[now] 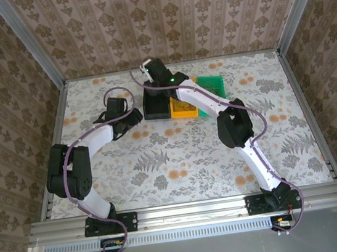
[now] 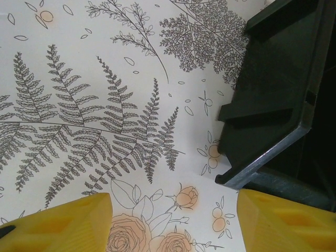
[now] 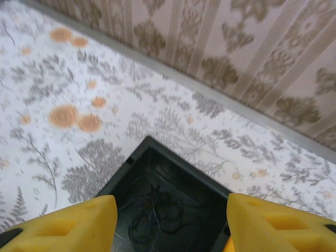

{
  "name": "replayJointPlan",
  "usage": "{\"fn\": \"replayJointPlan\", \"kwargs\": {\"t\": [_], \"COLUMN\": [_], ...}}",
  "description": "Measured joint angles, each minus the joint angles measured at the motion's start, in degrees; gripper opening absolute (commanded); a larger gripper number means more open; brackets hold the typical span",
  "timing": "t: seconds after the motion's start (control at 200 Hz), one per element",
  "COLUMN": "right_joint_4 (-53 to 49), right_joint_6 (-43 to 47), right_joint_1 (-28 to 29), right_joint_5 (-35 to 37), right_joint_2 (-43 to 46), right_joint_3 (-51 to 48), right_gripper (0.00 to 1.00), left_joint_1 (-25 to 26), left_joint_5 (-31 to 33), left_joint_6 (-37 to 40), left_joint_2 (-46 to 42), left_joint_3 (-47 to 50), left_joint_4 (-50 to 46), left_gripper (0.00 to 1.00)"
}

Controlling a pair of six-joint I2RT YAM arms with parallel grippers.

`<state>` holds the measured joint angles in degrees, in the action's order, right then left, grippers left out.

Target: Untangle the cables

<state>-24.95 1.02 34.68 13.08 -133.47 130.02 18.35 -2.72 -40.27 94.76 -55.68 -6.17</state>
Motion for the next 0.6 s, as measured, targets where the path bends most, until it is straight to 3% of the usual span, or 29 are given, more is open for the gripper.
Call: {"fn": "replayJointPlan", "kwargs": {"t": [0.135,0.335,0.455,0.6], "right_joint_4": [3.65,11.96,13.11,15.10], "right_joint_6": [-2.62,-10.49,-13.81,-17.05], "right_joint_1": [-0.70,-6.97,-11.02,-9.03], "right_joint_5": [0.09,-2.16,-3.32,-5.57], "right_joint_2": [6.05,23.28,30.60,34.80], "right_joint_3": [-6.51,-32.92,-42.45,-51.69], "right_gripper": [0.60,0.63,0.61,0.61], "left_joint_1": [0.00,-0.44,-0.81,-0.42], "left_joint_5": [0.90,2.54,2.51,-1.84], "left_joint_6": [0.39,0.76,1.05,3.50], "left_joint_2": [-1.01,-4.52,-4.83,-4.46], "left_joint_3": [0.04,1.33,2.14,2.91], "left_joint_4": [-1.18,-1.09,-0.87,0.98], "left_gripper": [0.64,0.65,0.64,0.63]}}
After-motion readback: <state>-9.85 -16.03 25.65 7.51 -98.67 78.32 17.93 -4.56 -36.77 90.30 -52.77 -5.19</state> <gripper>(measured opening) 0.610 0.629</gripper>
